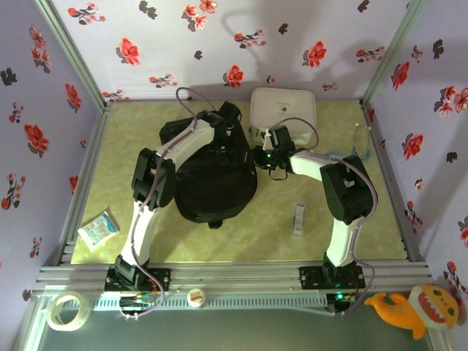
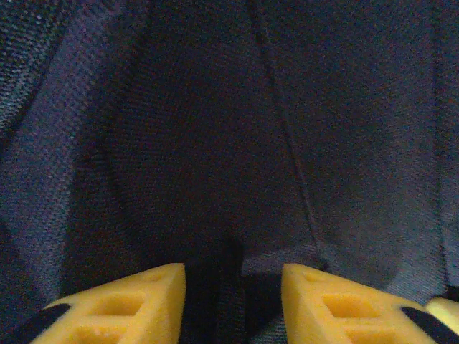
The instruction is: Pack the student bag
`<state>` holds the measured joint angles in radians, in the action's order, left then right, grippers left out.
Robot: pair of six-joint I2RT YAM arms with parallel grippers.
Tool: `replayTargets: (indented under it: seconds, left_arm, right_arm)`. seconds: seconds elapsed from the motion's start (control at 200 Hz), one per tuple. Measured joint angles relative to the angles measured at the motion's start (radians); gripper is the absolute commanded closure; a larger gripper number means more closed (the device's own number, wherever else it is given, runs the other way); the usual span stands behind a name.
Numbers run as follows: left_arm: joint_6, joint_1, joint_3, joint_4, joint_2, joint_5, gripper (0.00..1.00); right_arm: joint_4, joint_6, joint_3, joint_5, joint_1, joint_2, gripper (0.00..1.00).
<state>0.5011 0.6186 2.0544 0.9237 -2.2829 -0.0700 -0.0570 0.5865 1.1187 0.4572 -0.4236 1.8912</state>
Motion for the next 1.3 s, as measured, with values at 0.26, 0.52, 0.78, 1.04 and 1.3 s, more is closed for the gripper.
replayTargets:
  seconds: [0.26, 0.52, 0.78, 1.04, 1.3]
  left_arm:
    - [-0.018, 0.021, 0.075, 0.080, -0.059, -0.093, 1.00]
    - [-0.018, 0.024, 0.027, 0.075, 0.013, -0.114, 1.00]
    - [0.010, -0.010, -0.218, 0.024, 0.290, -0.111, 1.00]
    - [0.028, -0.087, -0.362, -0.026, 0.320, -0.104, 1.00]
    - [0.026, -0.180, -0.512, -0.066, 0.399, -0.133, 1.00]
  right_arm:
    - [-0.003, 0.000, -0.030, -0.006, -0.002, -0.025, 0.82]
    - [0.016, -0.004, -0.043, -0.087, -0.013, -0.060, 0.83]
    - [0.029, -0.011, -0.045, -0.128, -0.023, -0.074, 0.83]
    - [0.048, -0.019, -0.045, -0.167, -0.024, -0.076, 0.90]
    - [0.113, -0.041, -0.017, -0.250, -0.032, -0.076, 0.96]
